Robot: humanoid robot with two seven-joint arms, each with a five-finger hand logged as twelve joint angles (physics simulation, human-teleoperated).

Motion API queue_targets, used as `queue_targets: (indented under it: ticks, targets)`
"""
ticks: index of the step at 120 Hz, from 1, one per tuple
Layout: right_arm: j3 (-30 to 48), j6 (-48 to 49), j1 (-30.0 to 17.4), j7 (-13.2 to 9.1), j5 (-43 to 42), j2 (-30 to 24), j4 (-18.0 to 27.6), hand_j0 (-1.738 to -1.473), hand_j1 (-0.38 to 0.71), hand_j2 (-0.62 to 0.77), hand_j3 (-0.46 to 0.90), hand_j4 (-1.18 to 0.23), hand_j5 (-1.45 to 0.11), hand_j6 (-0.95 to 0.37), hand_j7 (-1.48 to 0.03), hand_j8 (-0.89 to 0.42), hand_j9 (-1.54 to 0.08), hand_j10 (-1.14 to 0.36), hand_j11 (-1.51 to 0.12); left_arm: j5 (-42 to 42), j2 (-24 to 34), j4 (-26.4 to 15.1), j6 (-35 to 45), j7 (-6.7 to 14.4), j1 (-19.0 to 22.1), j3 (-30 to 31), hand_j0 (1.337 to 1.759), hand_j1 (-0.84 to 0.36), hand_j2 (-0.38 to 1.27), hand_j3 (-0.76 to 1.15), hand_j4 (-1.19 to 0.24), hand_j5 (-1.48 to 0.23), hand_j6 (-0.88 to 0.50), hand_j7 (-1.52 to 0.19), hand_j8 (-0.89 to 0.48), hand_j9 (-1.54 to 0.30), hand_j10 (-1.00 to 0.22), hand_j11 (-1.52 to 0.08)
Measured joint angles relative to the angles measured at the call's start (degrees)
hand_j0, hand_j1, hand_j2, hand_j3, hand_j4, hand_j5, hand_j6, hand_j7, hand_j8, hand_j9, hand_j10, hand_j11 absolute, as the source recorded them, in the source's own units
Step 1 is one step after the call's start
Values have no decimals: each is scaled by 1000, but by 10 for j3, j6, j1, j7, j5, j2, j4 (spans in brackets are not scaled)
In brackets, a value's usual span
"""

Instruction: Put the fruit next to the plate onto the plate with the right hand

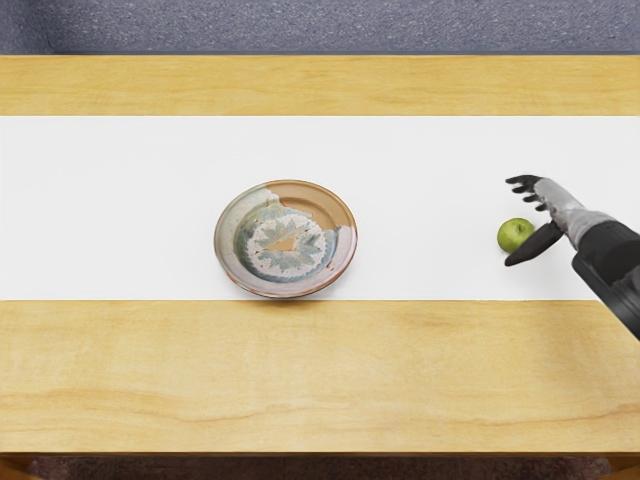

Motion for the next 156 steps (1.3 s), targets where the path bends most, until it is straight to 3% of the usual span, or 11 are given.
queue_targets:
  ticks: [30,50,66,105,156]
  targets:
    - [1,14,-6,0,2,-5,-1,-1658,124,-75,0,-400,-516,-402,-516,-402,-516,-400,-516,0,0,0,0,0,-1,0,1658,342,1,0,-6,-8,-7,-8,-7,-8,-6,-8]
    - [1,23,-8,-1,3,-2,-4,-1658,237,-86,0,-521,-618,-497,-644,-379,-642,-485,-644,0,0,0,0,0,0,0,1658,342,1,0,-6,-8,-7,-8,-7,-8,-6,-8]
    - [5,41,-9,-1,-1,-2,-6,-1652,289,30,-1,-642,-673,-459,-750,-368,-719,-454,-741,0,0,0,0,0,0,0,1658,342,1,0,-6,-8,-7,-8,-6,-7,-6,-7]
    - [11,76,1,-4,23,-5,-8,-1651,248,185,0,-671,-807,-567,-839,-424,-827,-493,-847,0,0,0,0,0,0,0,1658,342,1,0,-6,-8,-7,-7,-6,-7,-6,-7]
    - [31,120,24,-9,49,-3,-6,-1654,208,136,0,-631,-895,-595,-852,-423,-880,-507,-862,0,0,0,0,0,0,0,1658,342,1,0,-6,-7,-7,-7,-6,-7,-6,-7]
